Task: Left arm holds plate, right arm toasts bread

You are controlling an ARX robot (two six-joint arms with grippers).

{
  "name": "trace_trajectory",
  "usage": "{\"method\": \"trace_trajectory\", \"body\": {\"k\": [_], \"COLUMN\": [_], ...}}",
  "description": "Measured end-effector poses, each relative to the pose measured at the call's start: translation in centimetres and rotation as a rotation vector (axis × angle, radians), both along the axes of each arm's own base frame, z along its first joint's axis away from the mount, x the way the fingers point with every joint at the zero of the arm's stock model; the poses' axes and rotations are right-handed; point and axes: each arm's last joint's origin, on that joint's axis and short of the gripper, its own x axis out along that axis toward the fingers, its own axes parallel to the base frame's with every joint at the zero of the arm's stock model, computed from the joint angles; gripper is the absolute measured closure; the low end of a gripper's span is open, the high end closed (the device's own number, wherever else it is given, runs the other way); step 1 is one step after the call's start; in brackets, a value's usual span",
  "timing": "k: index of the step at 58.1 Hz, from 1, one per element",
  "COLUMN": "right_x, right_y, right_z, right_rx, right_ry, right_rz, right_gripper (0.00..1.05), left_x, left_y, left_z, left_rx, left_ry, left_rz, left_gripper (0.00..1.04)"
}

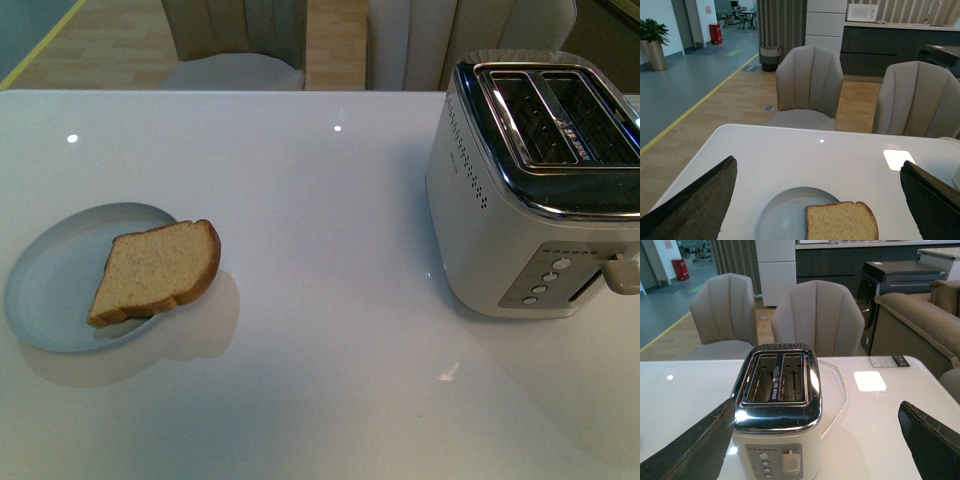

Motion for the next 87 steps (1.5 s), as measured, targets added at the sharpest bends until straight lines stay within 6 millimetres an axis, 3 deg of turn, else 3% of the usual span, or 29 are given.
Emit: {"method": "trace_trajectory", "body": {"k": [28, 34, 36, 45, 52, 63, 71, 87], "right_x": [0.0, 0.0, 0.0, 0.0, 0.0, 0.0, 0.0, 0.0], "right_y": [0.0, 0.0, 0.0, 0.0, 0.0, 0.0, 0.0, 0.0], "right_z": [0.0, 0.0, 0.0, 0.0, 0.0, 0.0, 0.0, 0.0], "right_rx": [0.000, 0.000, 0.000, 0.000, 0.000, 0.000, 0.000, 0.000], "right_ry": [0.000, 0.000, 0.000, 0.000, 0.000, 0.000, 0.000, 0.000], "right_rz": [0.000, 0.000, 0.000, 0.000, 0.000, 0.000, 0.000, 0.000], "right_gripper": [0.09, 0.09, 0.09, 0.09, 0.09, 0.09, 0.09, 0.09], "left_x": [0.0, 0.3, 0.5, 2.3, 4.3, 9.2, 12.8, 16.9], "left_y": [0.0, -0.2, -0.2, 0.1, 1.0, 3.0, 4.5, 6.5], "left_z": [0.0, 0.0, 0.0, 1.5, 1.4, -0.6, -3.5, -9.4], "left_rx": [0.000, -0.214, -0.266, -0.329, -0.343, -0.326, -0.319, -0.351], "left_ry": [0.000, 0.395, 0.450, 0.442, 0.443, 0.475, 0.539, 0.680], "left_rz": [0.000, -0.012, -0.001, -0.018, -0.004, 0.028, 0.065, 0.131], "left_gripper": [0.07, 0.07, 0.07, 0.07, 0.07, 0.07, 0.07, 0.07]}}
